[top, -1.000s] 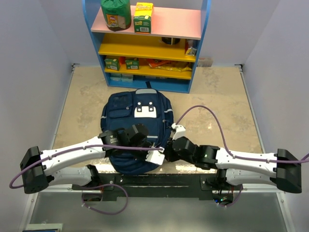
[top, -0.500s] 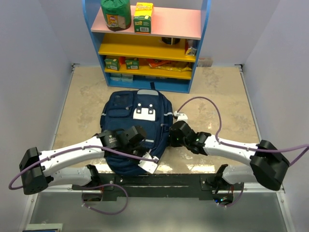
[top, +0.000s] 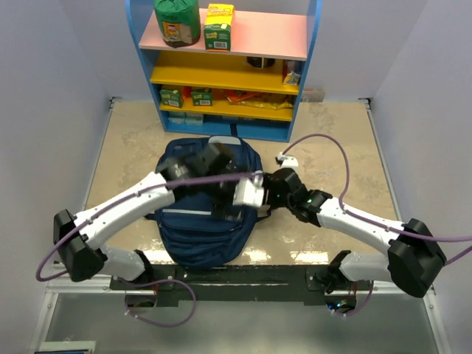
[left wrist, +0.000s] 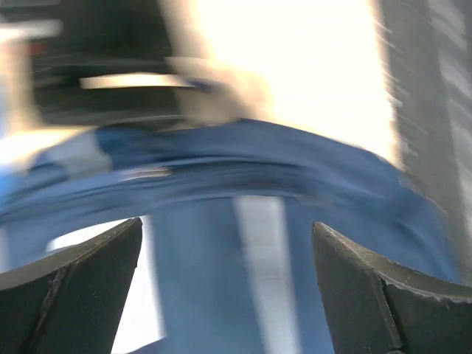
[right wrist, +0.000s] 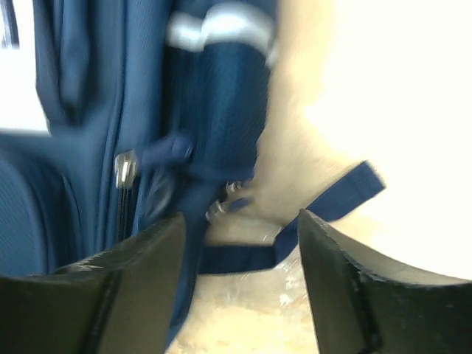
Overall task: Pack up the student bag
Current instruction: Reset both arms
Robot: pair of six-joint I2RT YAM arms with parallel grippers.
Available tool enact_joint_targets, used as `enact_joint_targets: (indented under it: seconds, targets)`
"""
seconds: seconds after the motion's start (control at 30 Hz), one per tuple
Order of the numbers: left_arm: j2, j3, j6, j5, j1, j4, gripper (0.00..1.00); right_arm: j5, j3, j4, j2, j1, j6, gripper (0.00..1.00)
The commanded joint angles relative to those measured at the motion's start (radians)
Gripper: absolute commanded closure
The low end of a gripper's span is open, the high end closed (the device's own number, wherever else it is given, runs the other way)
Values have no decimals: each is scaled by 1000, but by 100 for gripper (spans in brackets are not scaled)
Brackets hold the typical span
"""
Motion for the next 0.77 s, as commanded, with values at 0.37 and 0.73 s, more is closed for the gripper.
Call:
enact_joint_targets:
  seconds: [0.37, 0.73]
  targets:
    - [-252, -44, -365, -110, 526, 279, 0, -41, 176, -70, -55, -213, -151, 1]
    - [-444, -309, -477, -229, 585, 392, 0, 9, 131, -42, -114, -213, -227, 1]
